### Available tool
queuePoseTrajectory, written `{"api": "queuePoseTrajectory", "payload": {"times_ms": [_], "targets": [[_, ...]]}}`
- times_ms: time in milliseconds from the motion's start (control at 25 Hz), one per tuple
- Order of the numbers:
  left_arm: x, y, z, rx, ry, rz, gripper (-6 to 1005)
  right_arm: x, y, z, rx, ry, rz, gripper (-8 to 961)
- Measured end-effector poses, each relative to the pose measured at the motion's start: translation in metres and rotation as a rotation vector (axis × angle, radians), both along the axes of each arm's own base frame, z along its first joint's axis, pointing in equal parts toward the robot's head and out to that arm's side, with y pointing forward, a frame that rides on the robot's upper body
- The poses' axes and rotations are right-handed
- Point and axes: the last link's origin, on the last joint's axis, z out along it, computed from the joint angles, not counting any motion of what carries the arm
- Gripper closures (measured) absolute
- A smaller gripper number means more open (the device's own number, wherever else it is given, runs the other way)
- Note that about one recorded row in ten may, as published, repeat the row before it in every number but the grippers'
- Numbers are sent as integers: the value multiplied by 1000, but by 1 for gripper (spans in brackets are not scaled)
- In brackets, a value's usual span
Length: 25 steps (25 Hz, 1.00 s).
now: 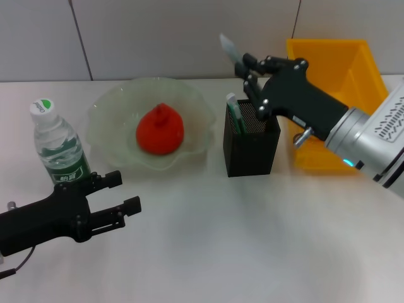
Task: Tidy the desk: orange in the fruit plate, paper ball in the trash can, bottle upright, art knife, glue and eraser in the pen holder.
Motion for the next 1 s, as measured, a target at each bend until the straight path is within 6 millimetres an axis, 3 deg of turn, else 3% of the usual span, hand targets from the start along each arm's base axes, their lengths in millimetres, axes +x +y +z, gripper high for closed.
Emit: {"api": "queuePoseTrajectory", "payload": {"times_ms": [920,1000], "targets": [[2,3,-3,0,1,1,197,18,-2,-9,-41,-27,-95,813],[2,3,-4,-1,1,0,197,18,-2,-9,-44,-25,-98,755]]}}
